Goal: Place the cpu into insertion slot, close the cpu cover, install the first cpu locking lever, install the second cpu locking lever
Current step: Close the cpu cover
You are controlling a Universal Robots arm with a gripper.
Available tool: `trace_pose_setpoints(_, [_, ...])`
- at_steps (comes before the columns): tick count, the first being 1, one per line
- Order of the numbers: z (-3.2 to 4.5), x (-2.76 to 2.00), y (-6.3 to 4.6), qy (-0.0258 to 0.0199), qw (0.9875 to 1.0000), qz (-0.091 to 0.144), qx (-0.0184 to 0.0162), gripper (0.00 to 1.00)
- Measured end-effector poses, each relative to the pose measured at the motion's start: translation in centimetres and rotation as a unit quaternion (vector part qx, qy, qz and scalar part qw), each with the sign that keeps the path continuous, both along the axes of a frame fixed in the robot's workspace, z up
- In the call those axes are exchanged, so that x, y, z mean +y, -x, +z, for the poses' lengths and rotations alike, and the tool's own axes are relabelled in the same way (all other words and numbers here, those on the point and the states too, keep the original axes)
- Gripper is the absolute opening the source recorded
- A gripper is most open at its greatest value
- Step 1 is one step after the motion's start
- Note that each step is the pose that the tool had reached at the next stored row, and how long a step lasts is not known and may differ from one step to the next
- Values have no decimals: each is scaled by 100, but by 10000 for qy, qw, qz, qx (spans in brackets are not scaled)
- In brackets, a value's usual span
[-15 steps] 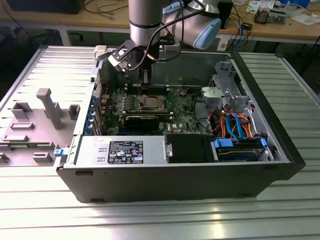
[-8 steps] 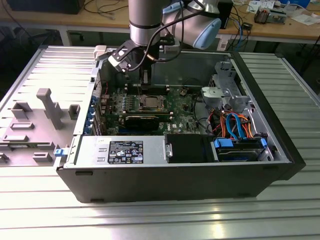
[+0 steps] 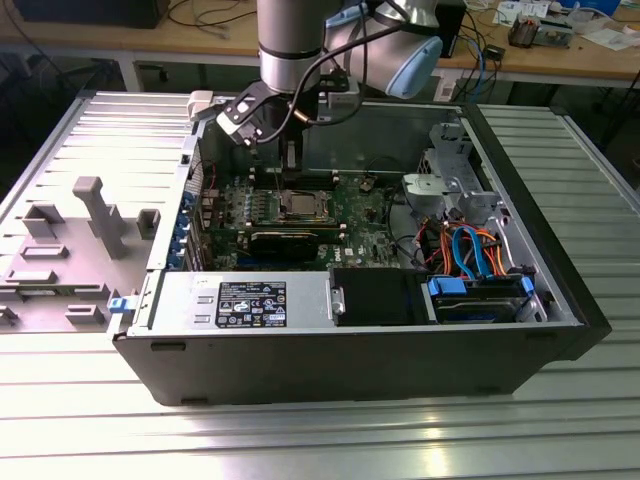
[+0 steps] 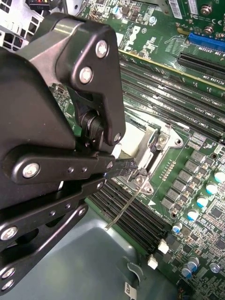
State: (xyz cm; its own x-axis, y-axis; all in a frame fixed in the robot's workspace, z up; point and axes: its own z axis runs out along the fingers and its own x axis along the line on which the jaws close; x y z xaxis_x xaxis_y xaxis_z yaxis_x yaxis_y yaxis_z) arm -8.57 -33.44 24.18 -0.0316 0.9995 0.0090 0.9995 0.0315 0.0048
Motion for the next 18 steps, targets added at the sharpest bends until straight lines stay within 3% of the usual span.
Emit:
trace_pose_setpoints(4, [-51, -6, 1, 0, 10000, 1, 12, 11])
trace_pose_setpoints(11, [-295, -7, 4, 1, 10000, 1, 77, 11])
trace_pose_setpoints(18, [-245, -6, 4, 0, 10000, 1, 77, 11])
